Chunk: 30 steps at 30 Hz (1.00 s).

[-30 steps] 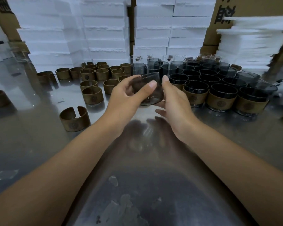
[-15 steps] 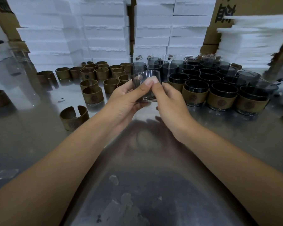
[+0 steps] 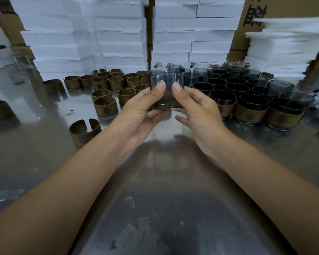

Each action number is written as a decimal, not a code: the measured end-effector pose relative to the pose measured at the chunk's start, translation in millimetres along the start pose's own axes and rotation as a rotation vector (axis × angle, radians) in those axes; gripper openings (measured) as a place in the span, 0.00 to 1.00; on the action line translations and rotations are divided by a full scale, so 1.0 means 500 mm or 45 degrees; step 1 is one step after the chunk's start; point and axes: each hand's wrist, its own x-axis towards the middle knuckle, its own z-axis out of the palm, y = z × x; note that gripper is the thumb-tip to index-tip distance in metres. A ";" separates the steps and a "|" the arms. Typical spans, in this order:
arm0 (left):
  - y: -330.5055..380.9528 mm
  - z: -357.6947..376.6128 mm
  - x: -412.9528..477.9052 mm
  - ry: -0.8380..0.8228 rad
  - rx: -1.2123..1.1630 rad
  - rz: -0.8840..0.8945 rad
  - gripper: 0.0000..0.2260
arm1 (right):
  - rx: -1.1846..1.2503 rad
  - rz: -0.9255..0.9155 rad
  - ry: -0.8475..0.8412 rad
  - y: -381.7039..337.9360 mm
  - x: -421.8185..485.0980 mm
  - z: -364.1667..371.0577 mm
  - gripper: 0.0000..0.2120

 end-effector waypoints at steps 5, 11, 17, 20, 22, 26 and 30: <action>0.003 -0.008 -0.001 -0.091 -0.111 -0.053 0.20 | 0.109 0.030 -0.056 0.003 0.008 -0.011 0.21; 0.003 -0.012 0.000 -0.163 -0.142 -0.106 0.26 | -0.009 -0.085 -0.113 0.009 0.006 -0.006 0.18; 0.009 -0.016 0.001 -0.145 0.039 -0.161 0.29 | -0.340 -0.271 -0.116 0.018 -0.003 -0.001 0.17; 0.005 -0.011 0.001 0.008 0.203 -0.060 0.23 | -0.344 -0.306 -0.070 0.020 0.001 -0.005 0.12; 0.003 -0.011 0.002 0.080 0.272 -0.020 0.24 | -0.306 -0.320 -0.032 0.023 0.006 -0.005 0.09; 0.004 -0.006 -0.001 0.035 0.240 -0.022 0.24 | -0.269 -0.302 0.020 0.026 0.008 -0.001 0.12; 0.003 0.001 -0.005 0.032 0.176 0.017 0.22 | -0.279 -0.297 0.065 0.027 0.007 0.004 0.18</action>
